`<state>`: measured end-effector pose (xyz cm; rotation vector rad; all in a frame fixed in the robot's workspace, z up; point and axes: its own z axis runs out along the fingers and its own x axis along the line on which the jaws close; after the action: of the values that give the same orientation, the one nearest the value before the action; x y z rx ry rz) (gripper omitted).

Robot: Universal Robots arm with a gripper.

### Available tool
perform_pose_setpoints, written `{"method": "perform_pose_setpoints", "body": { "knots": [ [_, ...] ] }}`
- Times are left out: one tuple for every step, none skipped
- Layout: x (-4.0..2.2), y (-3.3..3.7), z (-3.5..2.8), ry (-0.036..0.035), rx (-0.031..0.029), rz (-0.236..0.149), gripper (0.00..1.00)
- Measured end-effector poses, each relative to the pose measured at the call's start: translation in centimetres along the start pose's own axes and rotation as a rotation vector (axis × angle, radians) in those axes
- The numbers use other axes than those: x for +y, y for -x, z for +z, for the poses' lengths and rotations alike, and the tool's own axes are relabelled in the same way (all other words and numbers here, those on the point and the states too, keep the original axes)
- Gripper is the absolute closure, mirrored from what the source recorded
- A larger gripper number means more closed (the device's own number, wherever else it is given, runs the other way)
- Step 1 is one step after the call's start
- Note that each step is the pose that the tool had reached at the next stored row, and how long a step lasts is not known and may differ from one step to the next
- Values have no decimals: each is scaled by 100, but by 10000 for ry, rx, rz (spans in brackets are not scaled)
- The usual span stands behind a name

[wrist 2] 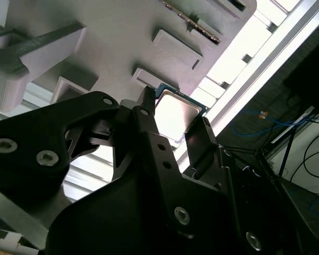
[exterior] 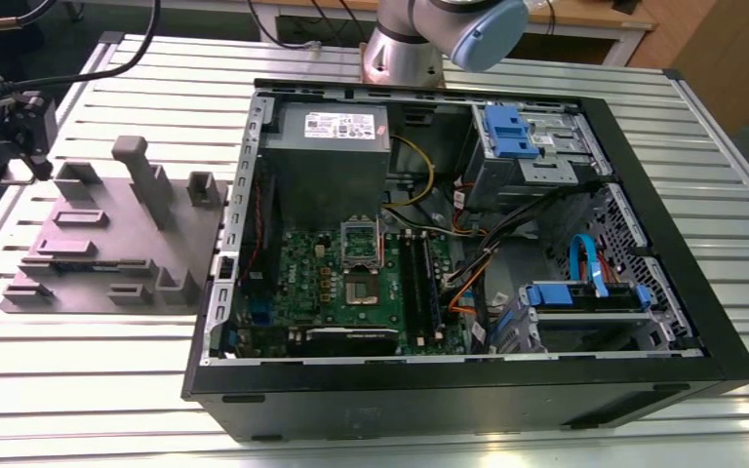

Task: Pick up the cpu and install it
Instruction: 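Pick up the cpu and move it towards the insertion slot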

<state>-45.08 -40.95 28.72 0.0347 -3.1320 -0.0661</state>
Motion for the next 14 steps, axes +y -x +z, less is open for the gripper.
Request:
{"method": "perform_pose_setpoints", "body": {
  "knots": [
    [0,0,-3,0,1,1,53],
    [0,0,-6,0,1,2,53],
    [0,0,-8,0,0,2,53],
    [0,0,-10,0,1,2,53],
    [1,0,-14,0,1,2,53],
    [1,0,-18,-1,1,3,53],
    [1,0,-21,0,1,3,53],
    [1,0,-23,-1,2,3,53],
    [1,0,-26,0,1,4,53],
    [1,0,-27,0,0,4,53],
    [1,0,-29,0,-1,4,53],
    [1,0,-31,1,-1,4,53],
    [8,0,-34,0,0,21,53],
    [14,0,-36,0,-1,45,53]
  ]
}}
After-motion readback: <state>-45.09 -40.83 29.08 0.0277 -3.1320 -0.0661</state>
